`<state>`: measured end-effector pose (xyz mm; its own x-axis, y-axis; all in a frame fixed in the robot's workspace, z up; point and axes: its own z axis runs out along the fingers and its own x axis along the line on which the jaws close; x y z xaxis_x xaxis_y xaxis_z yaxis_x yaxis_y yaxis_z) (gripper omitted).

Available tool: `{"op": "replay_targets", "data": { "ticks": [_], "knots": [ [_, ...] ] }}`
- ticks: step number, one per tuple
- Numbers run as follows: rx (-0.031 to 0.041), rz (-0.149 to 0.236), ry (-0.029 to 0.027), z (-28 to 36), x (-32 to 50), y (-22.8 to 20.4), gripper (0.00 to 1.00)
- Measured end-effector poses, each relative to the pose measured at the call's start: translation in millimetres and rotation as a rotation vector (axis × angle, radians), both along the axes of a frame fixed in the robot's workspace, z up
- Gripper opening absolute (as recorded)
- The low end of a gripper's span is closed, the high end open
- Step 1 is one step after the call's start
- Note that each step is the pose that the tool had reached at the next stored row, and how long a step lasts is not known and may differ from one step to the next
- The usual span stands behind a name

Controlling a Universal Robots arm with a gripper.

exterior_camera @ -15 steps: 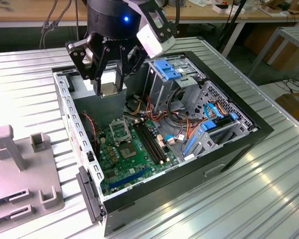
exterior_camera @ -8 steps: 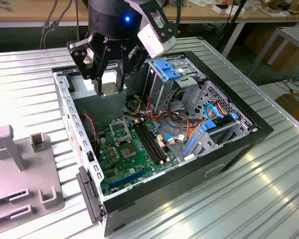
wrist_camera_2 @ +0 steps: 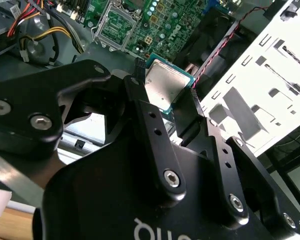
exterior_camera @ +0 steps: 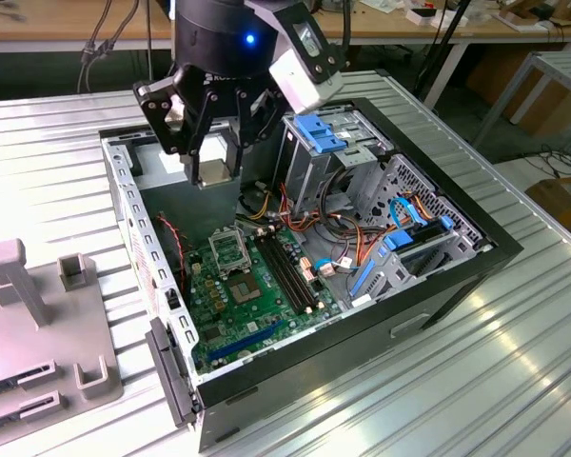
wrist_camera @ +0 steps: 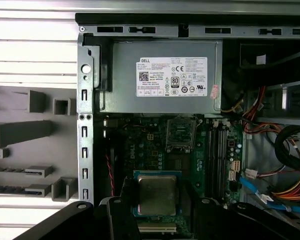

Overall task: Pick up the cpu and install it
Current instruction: 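Pick up the cpu and move it towards the insertion slot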

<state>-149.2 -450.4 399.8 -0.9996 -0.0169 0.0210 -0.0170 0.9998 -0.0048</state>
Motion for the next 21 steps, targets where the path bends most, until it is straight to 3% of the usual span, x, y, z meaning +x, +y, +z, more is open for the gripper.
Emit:
{"op": "replay_targets", "data": {
  "ticks": [17,21],
  "knots": [
    [0.0000,0.000,0.0000,-0.2,44.6,-0.5,0.47],
    [0.0000,0.000,0.0000,-0.2,45.9,-0.5,0.47]
  ]
}}
